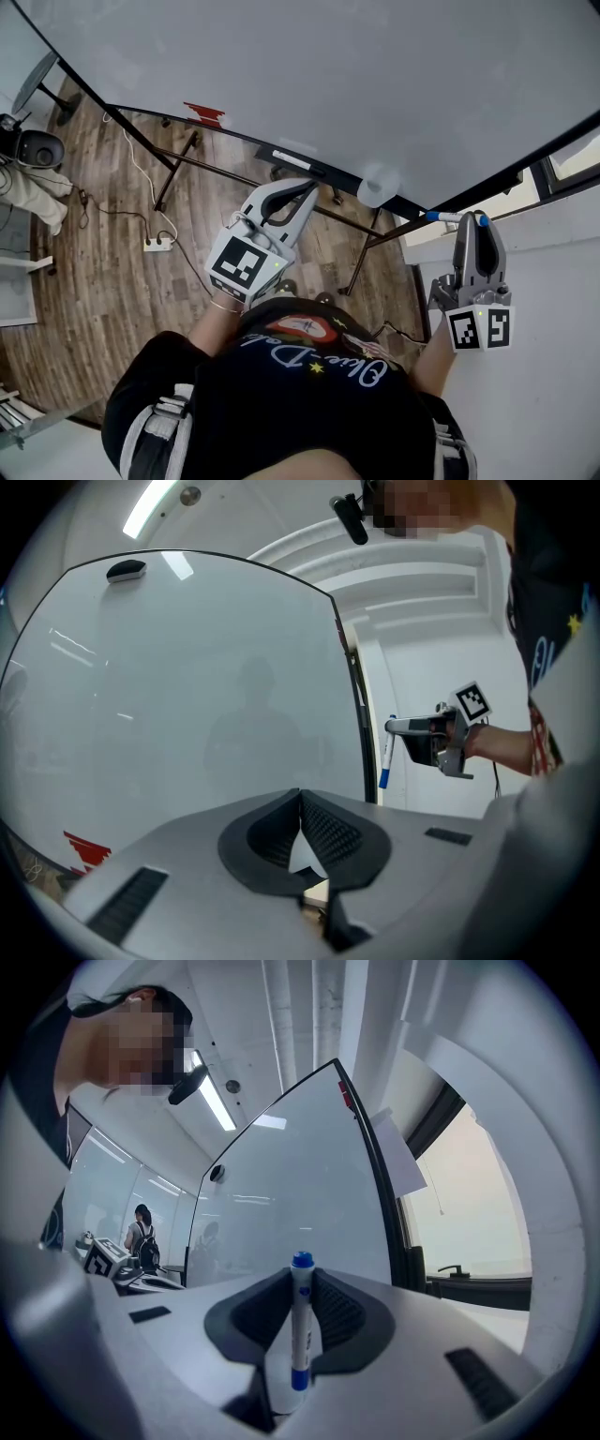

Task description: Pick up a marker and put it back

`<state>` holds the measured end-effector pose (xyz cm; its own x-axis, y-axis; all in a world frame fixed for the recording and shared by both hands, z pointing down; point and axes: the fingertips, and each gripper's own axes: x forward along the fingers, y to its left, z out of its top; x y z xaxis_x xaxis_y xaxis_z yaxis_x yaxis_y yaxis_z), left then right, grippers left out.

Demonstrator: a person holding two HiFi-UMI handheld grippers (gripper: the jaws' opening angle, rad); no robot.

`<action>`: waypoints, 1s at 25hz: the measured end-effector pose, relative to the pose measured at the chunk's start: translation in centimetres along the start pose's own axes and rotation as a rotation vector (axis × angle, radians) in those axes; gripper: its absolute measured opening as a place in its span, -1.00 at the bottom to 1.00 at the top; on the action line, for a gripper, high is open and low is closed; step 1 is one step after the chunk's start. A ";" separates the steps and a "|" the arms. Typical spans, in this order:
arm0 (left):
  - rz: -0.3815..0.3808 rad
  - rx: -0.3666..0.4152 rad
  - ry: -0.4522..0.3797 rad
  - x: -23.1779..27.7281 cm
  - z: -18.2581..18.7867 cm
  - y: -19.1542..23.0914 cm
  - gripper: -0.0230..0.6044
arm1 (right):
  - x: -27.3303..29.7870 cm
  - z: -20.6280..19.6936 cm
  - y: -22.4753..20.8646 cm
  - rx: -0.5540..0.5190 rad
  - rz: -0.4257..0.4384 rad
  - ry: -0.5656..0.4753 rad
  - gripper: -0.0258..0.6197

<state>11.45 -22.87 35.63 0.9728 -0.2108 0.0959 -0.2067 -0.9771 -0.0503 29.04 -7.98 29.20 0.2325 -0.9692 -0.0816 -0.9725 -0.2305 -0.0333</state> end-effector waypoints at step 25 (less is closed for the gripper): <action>-0.001 0.001 0.007 0.3 -0.2 -0.3 -0.92 | 0.3 0.0 0.2 -0.014 0.028 0.011 -0.72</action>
<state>11.76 -22.61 35.84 0.9722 -0.2101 0.1032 -0.2058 -0.9773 -0.0508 28.89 -8.29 29.21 0.2051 -0.9761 -0.0714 -0.9787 -0.2044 -0.0173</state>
